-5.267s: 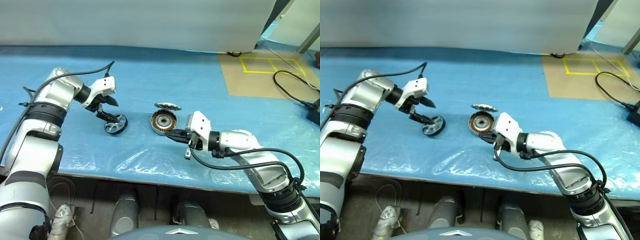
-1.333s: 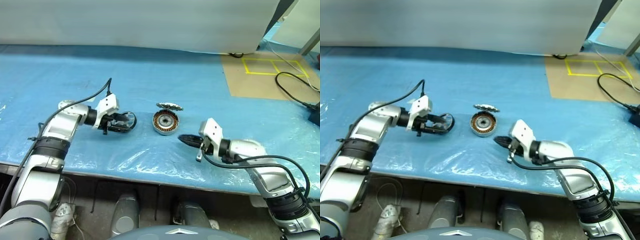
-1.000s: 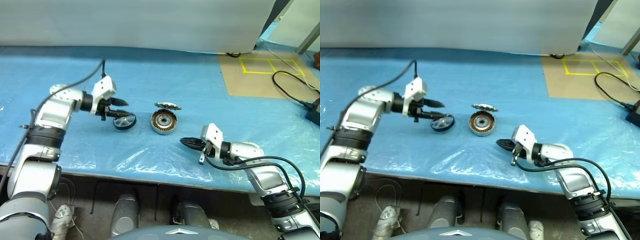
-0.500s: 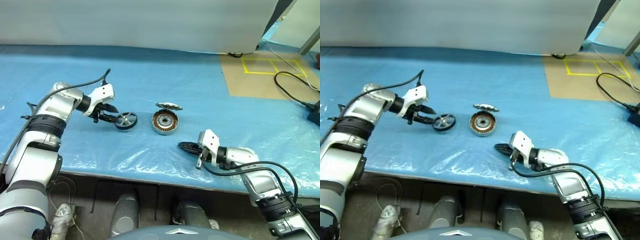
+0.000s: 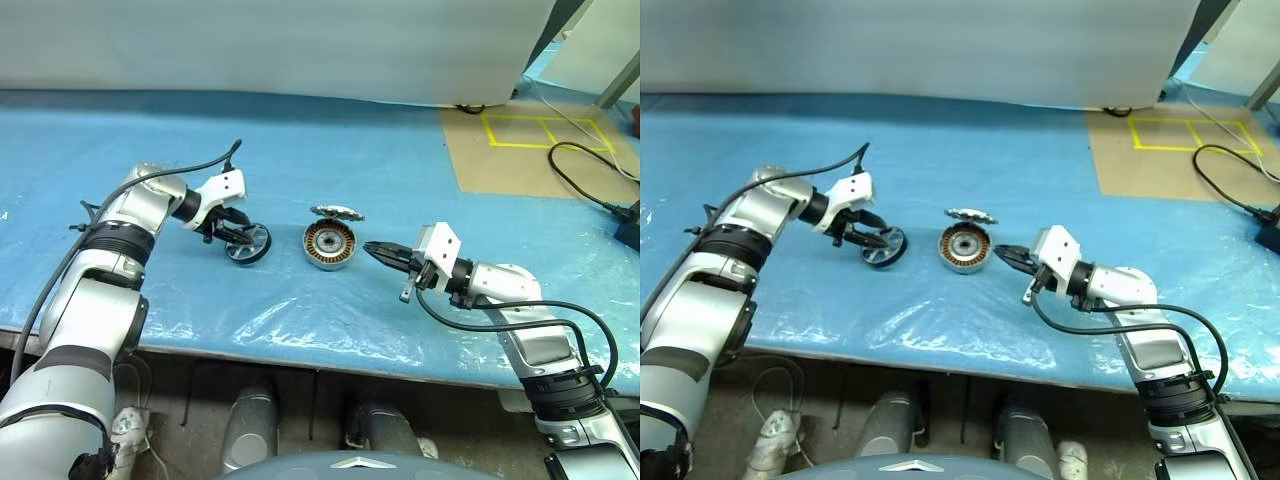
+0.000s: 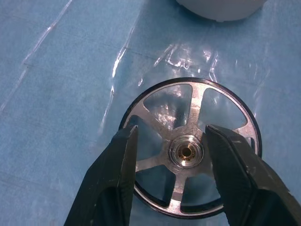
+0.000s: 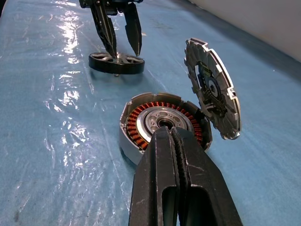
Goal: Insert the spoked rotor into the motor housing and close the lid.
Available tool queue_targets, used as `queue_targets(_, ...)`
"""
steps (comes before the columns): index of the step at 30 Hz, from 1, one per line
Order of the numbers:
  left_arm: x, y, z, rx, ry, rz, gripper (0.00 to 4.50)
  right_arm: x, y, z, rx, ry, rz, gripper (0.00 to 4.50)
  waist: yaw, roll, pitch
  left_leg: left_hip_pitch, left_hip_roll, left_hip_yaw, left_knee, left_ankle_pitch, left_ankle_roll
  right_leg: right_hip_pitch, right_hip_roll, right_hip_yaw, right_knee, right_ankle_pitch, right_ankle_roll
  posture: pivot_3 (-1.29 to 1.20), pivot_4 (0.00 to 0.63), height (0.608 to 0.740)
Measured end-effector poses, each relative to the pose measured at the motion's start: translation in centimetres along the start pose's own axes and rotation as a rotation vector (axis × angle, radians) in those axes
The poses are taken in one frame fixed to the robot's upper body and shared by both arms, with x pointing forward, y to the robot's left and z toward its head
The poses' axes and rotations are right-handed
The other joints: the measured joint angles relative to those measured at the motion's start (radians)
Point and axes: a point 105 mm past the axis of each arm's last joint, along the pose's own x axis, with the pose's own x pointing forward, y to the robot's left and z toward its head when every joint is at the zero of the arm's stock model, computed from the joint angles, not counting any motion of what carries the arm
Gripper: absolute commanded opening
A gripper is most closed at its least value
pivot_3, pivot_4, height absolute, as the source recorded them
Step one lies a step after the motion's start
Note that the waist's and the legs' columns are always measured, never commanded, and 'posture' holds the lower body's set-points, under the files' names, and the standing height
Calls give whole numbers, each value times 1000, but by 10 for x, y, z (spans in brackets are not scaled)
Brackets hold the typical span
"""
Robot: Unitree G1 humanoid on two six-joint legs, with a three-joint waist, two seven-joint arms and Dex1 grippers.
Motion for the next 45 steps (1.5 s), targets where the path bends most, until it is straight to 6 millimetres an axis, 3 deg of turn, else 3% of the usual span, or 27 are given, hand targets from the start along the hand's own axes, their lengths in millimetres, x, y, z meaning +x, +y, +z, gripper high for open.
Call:
queue_targets(6, -1, 0, -5, -8, 11, 2, 2368, 0, 1, 0, 3, 2, 3, 0, 0, 0, 0, 0, 0, 0, 0, 0, 0, 0, 0, 0, 0, 0, 0, 0, 150, 740)
queue_targets(17, -5, -1, 4, 4, -51, -22, 2368, -1, 12, -13, 40, 34, 27, 0, 0, 0, 0, -1, 0, 0, 0, 0, 0, -1, 0, 0, 0, 0, 0, 0, 150, 740)
queue_targets(45, -7, -2, -6, 221, 14, -6, 2368, -1, 20, -22, 48, 62, 36, 0, 0, 0, 0, -1, 0, 0, 0, 0, 1, -1, 0, 0, 0, 0, 0, 0, 150, 740)
